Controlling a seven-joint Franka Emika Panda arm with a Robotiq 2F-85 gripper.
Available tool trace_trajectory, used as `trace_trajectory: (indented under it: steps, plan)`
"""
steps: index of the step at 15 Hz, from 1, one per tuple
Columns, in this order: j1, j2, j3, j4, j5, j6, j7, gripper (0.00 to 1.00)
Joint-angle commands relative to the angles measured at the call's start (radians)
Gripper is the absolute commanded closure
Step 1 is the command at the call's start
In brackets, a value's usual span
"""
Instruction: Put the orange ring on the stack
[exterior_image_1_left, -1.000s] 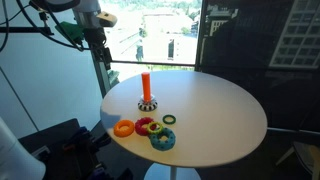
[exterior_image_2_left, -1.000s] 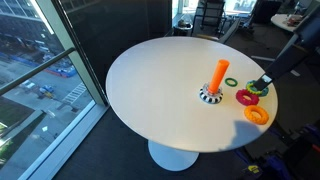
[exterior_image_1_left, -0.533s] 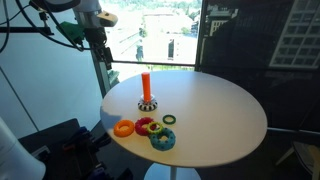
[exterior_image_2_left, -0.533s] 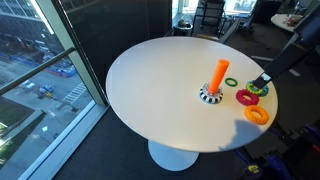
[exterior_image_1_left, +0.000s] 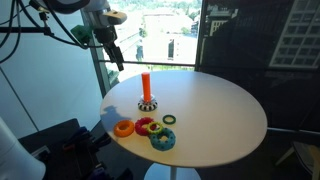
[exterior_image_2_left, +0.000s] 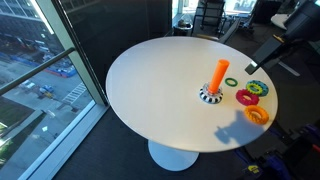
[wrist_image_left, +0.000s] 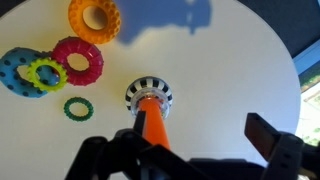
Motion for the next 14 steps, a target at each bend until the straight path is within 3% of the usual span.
trace_trajectory:
  steps: [1, 9, 14]
  plan:
    - [-0.078, 0.111, 0.029, 0.078, -0.097, -0.015, 0.1, 0.0]
    - [-0.128, 0.312, 0.004, 0.184, -0.184, -0.133, 0.201, 0.0]
    - [-0.113, 0.31, -0.008, 0.16, -0.189, -0.07, 0.202, 0.0]
